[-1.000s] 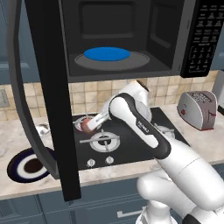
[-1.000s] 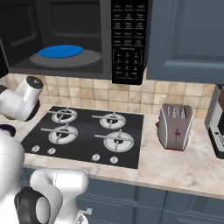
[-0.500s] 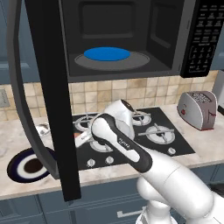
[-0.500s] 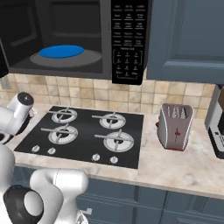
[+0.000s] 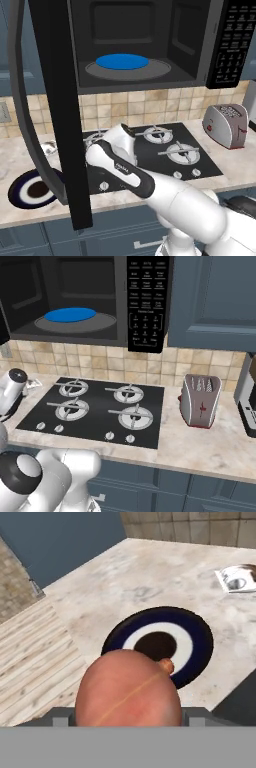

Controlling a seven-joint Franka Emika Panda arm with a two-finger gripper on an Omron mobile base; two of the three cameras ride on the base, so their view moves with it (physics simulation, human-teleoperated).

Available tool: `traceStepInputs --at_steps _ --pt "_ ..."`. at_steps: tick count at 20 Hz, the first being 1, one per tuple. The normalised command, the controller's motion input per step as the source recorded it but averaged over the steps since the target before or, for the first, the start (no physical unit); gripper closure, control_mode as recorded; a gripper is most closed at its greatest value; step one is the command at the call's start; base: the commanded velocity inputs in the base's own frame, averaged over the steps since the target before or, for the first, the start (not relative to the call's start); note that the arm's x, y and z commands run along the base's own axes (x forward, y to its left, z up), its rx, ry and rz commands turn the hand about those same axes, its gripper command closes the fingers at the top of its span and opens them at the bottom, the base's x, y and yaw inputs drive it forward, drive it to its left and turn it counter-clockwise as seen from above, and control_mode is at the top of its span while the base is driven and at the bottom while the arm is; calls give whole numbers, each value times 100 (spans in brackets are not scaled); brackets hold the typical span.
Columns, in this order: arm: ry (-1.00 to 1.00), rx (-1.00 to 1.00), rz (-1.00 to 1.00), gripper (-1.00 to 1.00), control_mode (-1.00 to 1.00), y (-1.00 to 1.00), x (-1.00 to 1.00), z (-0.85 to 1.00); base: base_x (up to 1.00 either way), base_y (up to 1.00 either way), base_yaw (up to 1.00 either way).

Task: Pick the onion from the microwave and place it on plate located on the counter.

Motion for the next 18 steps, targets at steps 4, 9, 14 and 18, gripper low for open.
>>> traceStepInputs --at_steps 4,9,14,18 --pt "12 -2 0 100 -100 53 0 -25 0 0 0" --pt "7 -6 0 100 -100 43 10 -31 0 0 0" --pt "0 -4 0 100 -100 18 5 -38 0 0 0" --pt "-1 0 0 100 -100 10 1 -32 0 0 0"
